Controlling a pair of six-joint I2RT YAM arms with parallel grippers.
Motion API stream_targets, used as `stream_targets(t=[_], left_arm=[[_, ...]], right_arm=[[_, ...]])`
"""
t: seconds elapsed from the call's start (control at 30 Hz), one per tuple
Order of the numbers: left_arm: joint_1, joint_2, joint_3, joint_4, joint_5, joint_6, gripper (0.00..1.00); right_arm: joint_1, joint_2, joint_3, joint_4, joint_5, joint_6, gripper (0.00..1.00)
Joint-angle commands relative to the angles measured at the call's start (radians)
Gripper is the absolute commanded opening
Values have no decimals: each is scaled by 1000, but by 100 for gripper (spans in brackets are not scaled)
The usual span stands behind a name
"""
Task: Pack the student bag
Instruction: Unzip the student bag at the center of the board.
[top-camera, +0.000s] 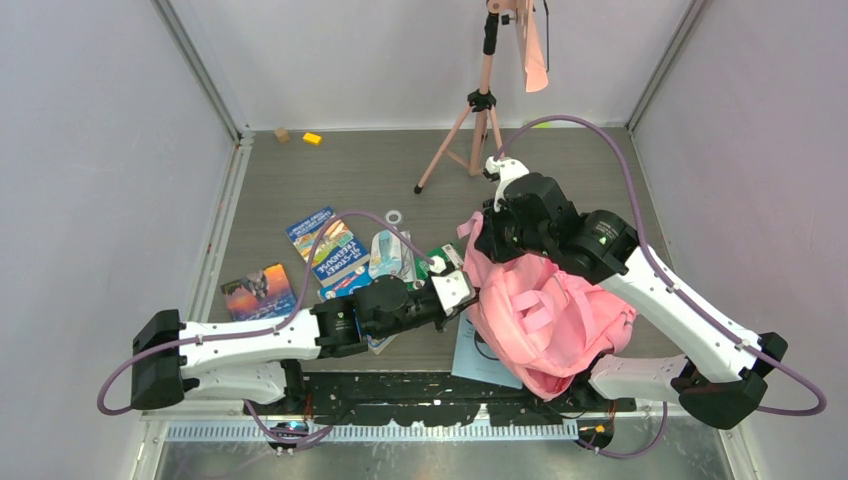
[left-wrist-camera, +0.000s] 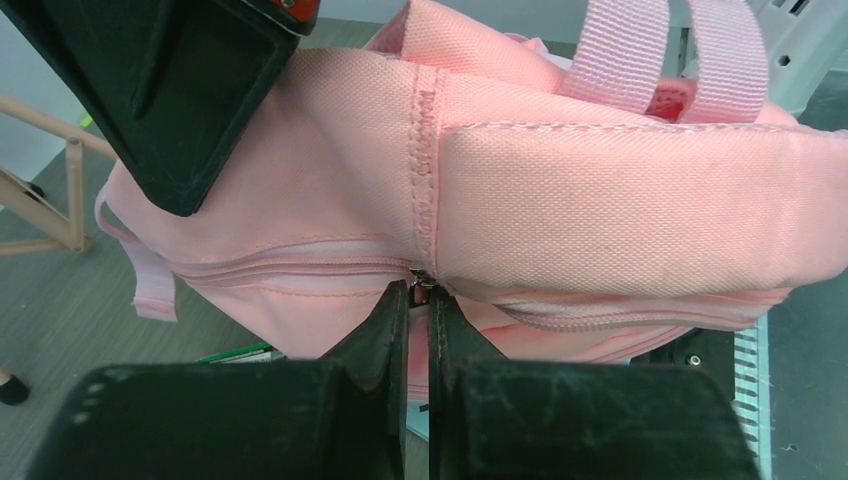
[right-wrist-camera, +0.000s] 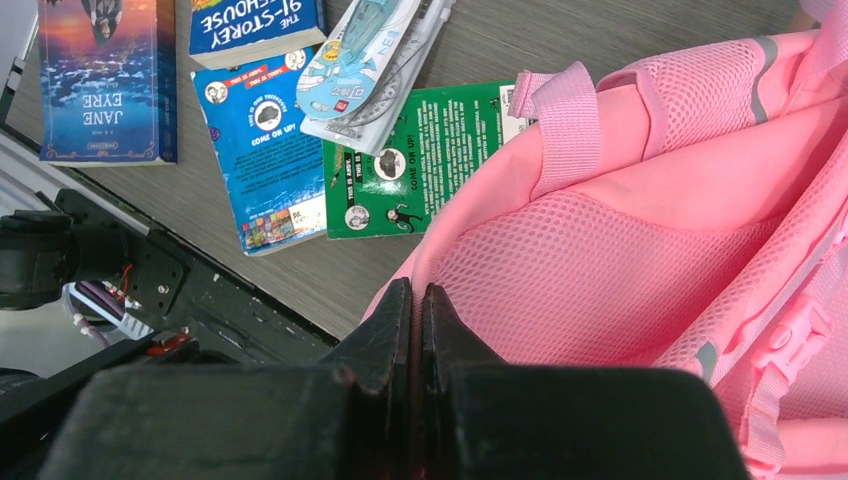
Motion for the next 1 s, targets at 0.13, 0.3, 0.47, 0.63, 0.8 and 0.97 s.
stream_targets(t=[0.13,0.3,0.47,0.63,0.8,0.97], left_arm=[[61,-6,65,-58,-101,17,0],[109,-2,68,-70,-76,-6,0],[180,-5,58,-66,-40,-41,0],[250,15,52,-52,17,-71,0],[317,39,31,-22,40,-127,0],[391,84,22,37,80,-175,0]], right_arm=[[3,-36,46,-68,-171,-41,0],[3,-32,46,-71,-208,-49,0],[3,-41,49,-72,-240,-51,0],[3,-49,59,-80,-257,-54,0],[4,-58,78,-86,-262,-56,1],[3,-63,95,-79,-283,-53,0]])
